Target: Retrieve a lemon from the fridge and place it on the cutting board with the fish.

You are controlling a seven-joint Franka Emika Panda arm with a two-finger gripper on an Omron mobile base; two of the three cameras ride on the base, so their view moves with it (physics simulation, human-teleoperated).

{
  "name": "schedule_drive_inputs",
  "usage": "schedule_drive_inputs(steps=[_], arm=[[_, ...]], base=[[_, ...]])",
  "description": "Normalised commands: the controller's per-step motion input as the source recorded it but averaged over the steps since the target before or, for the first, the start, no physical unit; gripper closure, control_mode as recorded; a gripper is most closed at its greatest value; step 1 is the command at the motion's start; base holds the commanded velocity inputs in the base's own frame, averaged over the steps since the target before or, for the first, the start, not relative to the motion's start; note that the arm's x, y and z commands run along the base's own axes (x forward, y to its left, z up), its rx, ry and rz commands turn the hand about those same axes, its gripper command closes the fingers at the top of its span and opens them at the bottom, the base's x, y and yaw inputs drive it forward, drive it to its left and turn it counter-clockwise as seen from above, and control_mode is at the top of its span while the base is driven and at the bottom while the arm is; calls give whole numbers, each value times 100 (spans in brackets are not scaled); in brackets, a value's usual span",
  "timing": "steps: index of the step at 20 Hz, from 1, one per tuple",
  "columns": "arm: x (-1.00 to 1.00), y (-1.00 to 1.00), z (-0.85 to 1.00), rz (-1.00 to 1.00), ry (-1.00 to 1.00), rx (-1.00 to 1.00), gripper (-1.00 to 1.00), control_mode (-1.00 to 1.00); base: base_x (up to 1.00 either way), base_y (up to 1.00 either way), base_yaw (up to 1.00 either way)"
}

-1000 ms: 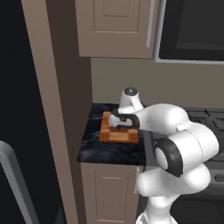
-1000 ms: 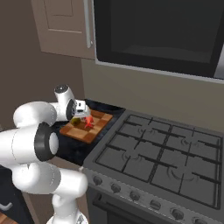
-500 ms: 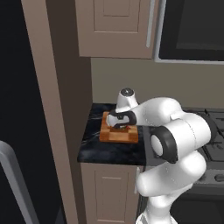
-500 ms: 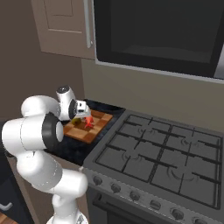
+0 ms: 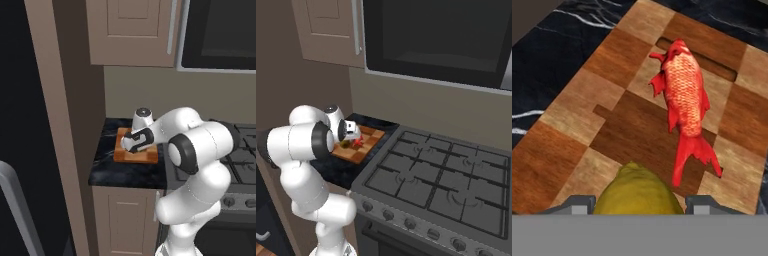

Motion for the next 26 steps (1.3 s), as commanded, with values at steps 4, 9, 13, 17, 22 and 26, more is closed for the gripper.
schedule_drive_inputs(steps=[4,9,13,17,22,26], arm=[[2,0,-9,0,0,0,100,-100],[2,0,0,0,0,0,-100,-100],[1,0,0,0,0,0,-100,-100],[1,0,0,0,0,0,-100,-100],[0,0,0,0,0,0,-100,-100],[0,0,5,0,0,0,-100,-100]], base=[[0,0,0],[0,0,0],[0,0,0],[0,0,0],[0,0,0],[0,0,0]])
